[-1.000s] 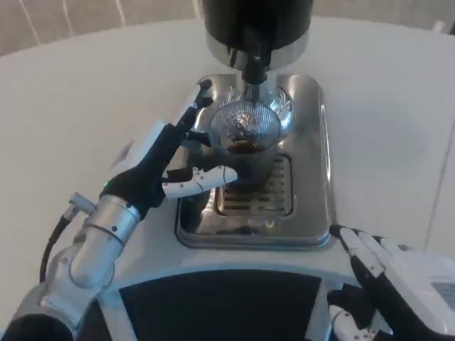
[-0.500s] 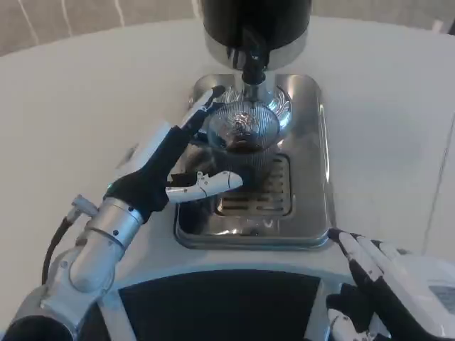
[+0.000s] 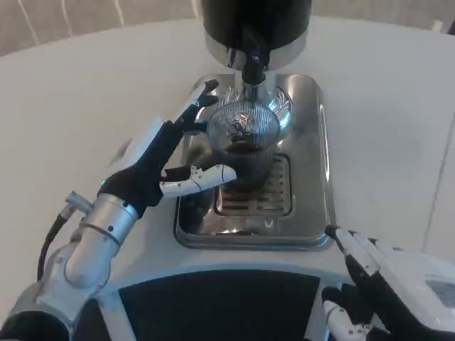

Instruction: Grasp the cup under the faucet to collect the drink, then remove the cup.

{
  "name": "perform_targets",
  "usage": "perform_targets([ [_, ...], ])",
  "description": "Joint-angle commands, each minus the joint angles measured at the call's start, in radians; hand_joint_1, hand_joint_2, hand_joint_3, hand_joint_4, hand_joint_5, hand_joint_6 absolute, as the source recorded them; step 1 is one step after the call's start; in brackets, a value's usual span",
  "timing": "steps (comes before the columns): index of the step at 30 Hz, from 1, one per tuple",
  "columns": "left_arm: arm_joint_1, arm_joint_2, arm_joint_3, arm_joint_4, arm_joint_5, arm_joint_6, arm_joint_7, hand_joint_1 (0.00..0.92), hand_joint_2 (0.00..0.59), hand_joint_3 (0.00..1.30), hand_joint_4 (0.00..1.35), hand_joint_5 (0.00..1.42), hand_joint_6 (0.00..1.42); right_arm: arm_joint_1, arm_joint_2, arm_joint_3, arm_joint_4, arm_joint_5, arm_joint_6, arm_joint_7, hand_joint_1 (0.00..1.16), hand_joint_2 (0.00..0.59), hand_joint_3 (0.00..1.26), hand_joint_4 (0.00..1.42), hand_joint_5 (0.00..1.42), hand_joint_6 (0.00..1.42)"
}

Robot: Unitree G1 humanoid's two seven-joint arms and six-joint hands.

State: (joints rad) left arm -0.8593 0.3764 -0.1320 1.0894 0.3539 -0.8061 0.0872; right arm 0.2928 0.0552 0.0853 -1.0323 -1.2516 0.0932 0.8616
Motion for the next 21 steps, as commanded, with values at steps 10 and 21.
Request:
perform_targets([
  [10,-0.023,-0.019,-0.003,0.033,-0.030,-0.009,-0.046,0.422,0.086,0.05,0.07,0.19,0.21,-0.010,0.001,0.013,0.003,-0.009,0.043,0.014,0.03,0.586,0.00,0.00,0.00,0.00],
  [21,-0.050,-0.031,-0.010,0.074,-0.025,-0.008,-0.050,0.428,0.087,0.03,0.07,0.20,0.21,-0.026,0.009,0.020,0.005,-0.024,0.062,0.022,0.02,0.586,0.00,0.00,0.00,0.00],
])
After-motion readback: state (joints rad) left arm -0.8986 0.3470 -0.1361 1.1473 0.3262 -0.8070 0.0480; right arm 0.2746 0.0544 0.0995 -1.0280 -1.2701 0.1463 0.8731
